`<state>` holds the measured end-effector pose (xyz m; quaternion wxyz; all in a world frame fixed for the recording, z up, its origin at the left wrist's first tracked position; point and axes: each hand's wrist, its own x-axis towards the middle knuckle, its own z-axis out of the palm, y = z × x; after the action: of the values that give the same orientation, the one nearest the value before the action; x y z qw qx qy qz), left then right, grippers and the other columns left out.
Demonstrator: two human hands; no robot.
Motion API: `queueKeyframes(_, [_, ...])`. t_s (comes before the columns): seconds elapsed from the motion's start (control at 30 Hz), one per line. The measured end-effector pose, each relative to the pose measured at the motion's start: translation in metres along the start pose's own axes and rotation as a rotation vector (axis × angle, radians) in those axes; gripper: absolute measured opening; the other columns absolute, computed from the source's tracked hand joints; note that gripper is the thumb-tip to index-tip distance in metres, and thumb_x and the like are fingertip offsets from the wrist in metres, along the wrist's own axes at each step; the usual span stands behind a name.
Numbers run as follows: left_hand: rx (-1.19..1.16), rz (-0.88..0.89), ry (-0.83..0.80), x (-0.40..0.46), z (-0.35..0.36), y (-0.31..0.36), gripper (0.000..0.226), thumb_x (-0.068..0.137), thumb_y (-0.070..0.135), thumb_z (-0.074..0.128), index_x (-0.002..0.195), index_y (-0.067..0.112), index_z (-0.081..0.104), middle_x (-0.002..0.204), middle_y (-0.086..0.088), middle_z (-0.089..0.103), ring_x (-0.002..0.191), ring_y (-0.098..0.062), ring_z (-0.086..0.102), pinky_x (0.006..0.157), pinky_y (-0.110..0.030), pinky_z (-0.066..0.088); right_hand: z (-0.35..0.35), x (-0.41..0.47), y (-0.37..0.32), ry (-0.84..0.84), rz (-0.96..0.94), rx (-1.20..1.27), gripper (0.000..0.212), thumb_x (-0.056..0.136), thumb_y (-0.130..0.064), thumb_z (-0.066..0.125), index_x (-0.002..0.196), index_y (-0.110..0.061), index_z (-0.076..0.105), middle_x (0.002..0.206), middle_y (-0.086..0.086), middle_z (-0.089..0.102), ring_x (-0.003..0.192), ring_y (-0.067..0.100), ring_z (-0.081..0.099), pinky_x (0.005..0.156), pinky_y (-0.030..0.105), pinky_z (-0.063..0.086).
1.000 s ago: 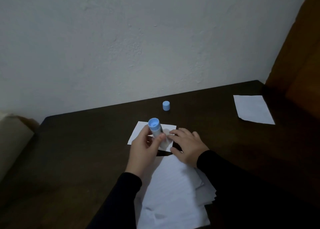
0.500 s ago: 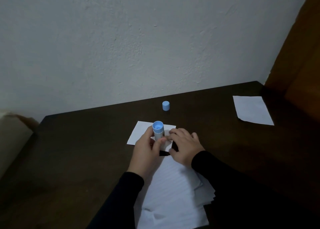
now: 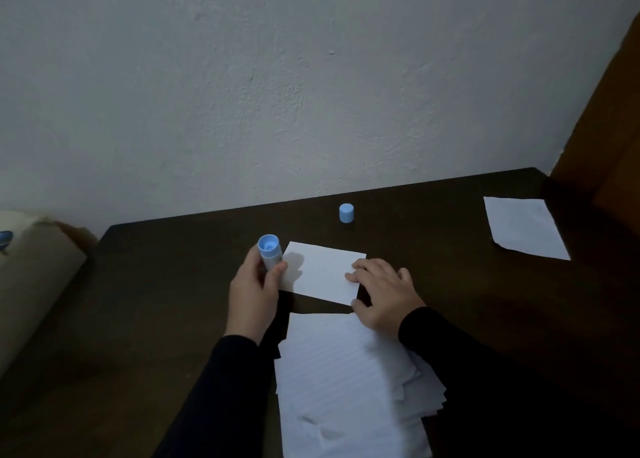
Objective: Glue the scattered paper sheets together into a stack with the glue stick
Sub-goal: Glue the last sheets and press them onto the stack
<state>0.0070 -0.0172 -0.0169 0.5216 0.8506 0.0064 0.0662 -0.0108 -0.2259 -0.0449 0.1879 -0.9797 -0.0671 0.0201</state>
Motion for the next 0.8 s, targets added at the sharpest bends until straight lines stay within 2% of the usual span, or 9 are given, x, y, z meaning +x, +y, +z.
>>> queueKeyframes(0.1, [-0.015, -0.05, 0.042, 0.003, -0.003, -0.002, 0.029, 0.095, 0.024, 0.055, 0.124, 0.027, 0.052, 0.105, 0.015, 0.059, 0.104, -0.007, 0.055, 0.091, -0.029, 0.042, 0.0, -0.002, -0.002, -0.002, 0.009, -0.007, 0.046, 0.092, -0.032, 0.047, 0.137, -0.03, 0.043, 0.154, -0.011, 0.023, 0.143, 0.011, 0.012, 0.108, 0.04, 0.017])
queueKeyframes(0.23, [-0.036, -0.073, 0.123, 0.001, -0.006, 0.001, 0.021, 0.095, 0.023, 0.055, 0.115, 0.028, 0.051, 0.101, 0.014, 0.057, 0.101, -0.008, 0.055, 0.09, -0.031, 0.043, -0.001, -0.003, -0.002, -0.055, 0.044, -0.024, 0.048, 0.092, -0.033, 0.044, 0.14, -0.032, 0.037, 0.16, -0.003, 0.01, 0.147, 0.019, 0.002, 0.113, 0.044, 0.012])
queueKeyframes(0.4, [-0.108, -0.02, 0.17, -0.002, -0.011, 0.016, 0.025, 0.094, 0.025, 0.057, 0.118, 0.022, 0.053, 0.1, 0.014, 0.059, 0.097, -0.005, 0.057, 0.083, -0.026, 0.044, -0.007, -0.002, -0.011, -0.147, 0.077, -0.127, 0.053, 0.097, -0.054, 0.032, 0.144, -0.032, 0.034, 0.158, 0.004, 0.02, 0.144, 0.025, 0.015, 0.113, 0.046, 0.016])
queueKeyframes(0.47, [-0.13, 0.006, 0.167, -0.003, -0.01, 0.022, 0.025, 0.093, 0.024, 0.058, 0.118, 0.022, 0.054, 0.1, 0.014, 0.059, 0.096, -0.004, 0.057, 0.077, -0.02, 0.043, -0.009, -0.003, -0.02, -0.155, 0.084, -0.209, 0.06, 0.094, -0.064, 0.025, 0.142, -0.031, 0.038, 0.147, 0.006, 0.034, 0.133, 0.025, 0.03, 0.108, 0.045, 0.025])
queueKeyframes(0.53, [-0.149, 0.028, 0.158, -0.005, -0.009, 0.026, 0.024, 0.093, 0.023, 0.059, 0.116, 0.021, 0.055, 0.1, 0.013, 0.06, 0.095, -0.004, 0.057, 0.075, -0.018, 0.042, -0.012, -0.006, -0.029, -0.121, 0.054, -0.231, 0.063, 0.093, -0.067, 0.023, 0.138, -0.028, 0.043, 0.128, 0.005, 0.047, 0.116, 0.021, 0.041, 0.1, 0.041, 0.032])
queueKeyframes(0.63, [-0.155, 0.045, 0.101, -0.012, -0.003, 0.027, 0.021, 0.093, 0.025, 0.059, 0.113, 0.024, 0.057, 0.097, 0.012, 0.061, 0.093, -0.004, 0.057, 0.074, -0.019, 0.042, -0.014, -0.008, -0.035, -0.016, -0.014, -0.147, 0.047, 0.098, -0.053, 0.031, 0.136, -0.03, 0.046, 0.115, -0.002, 0.055, 0.106, 0.017, 0.047, 0.094, 0.036, 0.033])
queueKeyframes(0.7, [-0.156, 0.038, 0.026, -0.019, 0.005, 0.028, 0.017, 0.092, 0.027, 0.059, 0.109, 0.031, 0.056, 0.097, 0.012, 0.061, 0.092, -0.004, 0.058, 0.073, -0.018, 0.042, -0.015, -0.004, -0.03, 0.029, -0.04, -0.144, 0.039, 0.099, -0.032, 0.038, 0.138, -0.031, 0.044, 0.121, -0.003, 0.052, 0.11, 0.017, 0.046, 0.094, 0.035, 0.035])
queueKeyframes(0.73, [-0.156, 0.036, -0.019, -0.022, 0.01, 0.029, 0.017, 0.092, 0.028, 0.06, 0.107, 0.034, 0.056, 0.097, 0.013, 0.062, 0.092, -0.004, 0.058, 0.072, -0.016, 0.042, -0.015, -0.002, -0.024, 0.026, -0.042, -0.149, 0.043, 0.098, -0.023, 0.04, 0.14, -0.031, 0.041, 0.127, -0.004, 0.048, 0.114, 0.017, 0.043, 0.095, 0.034, 0.035])
queueKeyframes(0.8, [-0.146, 0.05, -0.101, -0.031, 0.02, 0.035, 0.018, 0.093, 0.026, 0.06, 0.103, 0.041, 0.054, 0.095, 0.015, 0.062, 0.089, 0.003, 0.058, 0.067, -0.011, 0.044, -0.014, 0.002, -0.012, -0.008, -0.062, -0.15, 0.051, 0.096, -0.016, 0.041, 0.144, -0.03, 0.036, 0.143, -0.007, 0.036, 0.128, 0.017, 0.033, 0.101, 0.036, 0.032])
